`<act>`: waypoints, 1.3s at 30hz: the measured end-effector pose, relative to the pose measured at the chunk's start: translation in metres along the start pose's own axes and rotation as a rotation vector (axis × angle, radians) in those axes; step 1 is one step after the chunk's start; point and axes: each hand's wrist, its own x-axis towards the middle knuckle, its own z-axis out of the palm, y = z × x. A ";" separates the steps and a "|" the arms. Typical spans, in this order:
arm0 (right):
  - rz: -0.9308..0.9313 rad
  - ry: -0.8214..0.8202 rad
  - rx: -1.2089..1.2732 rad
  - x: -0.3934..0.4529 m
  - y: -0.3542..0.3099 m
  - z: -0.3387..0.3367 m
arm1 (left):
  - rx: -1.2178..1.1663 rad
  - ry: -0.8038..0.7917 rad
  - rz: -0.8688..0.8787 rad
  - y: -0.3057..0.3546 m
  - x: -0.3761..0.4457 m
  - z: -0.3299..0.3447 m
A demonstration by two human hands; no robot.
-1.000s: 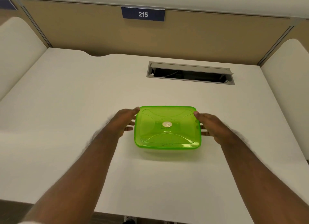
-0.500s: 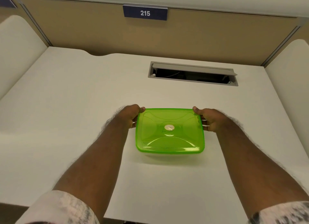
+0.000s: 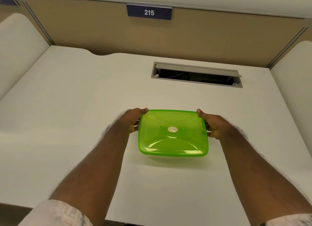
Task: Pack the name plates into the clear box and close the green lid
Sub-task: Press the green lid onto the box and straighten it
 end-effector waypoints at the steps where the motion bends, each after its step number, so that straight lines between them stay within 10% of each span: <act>1: -0.021 -0.007 -0.008 -0.001 0.001 0.001 | -0.008 0.005 0.018 -0.002 0.000 0.000; 21: -0.307 -0.098 -0.352 -0.013 -0.006 -0.014 | -0.200 0.001 0.031 -0.154 -0.121 0.024; 39: -0.247 -0.199 -0.265 -0.022 0.006 -0.055 | -0.190 0.054 0.165 -0.128 -0.116 0.067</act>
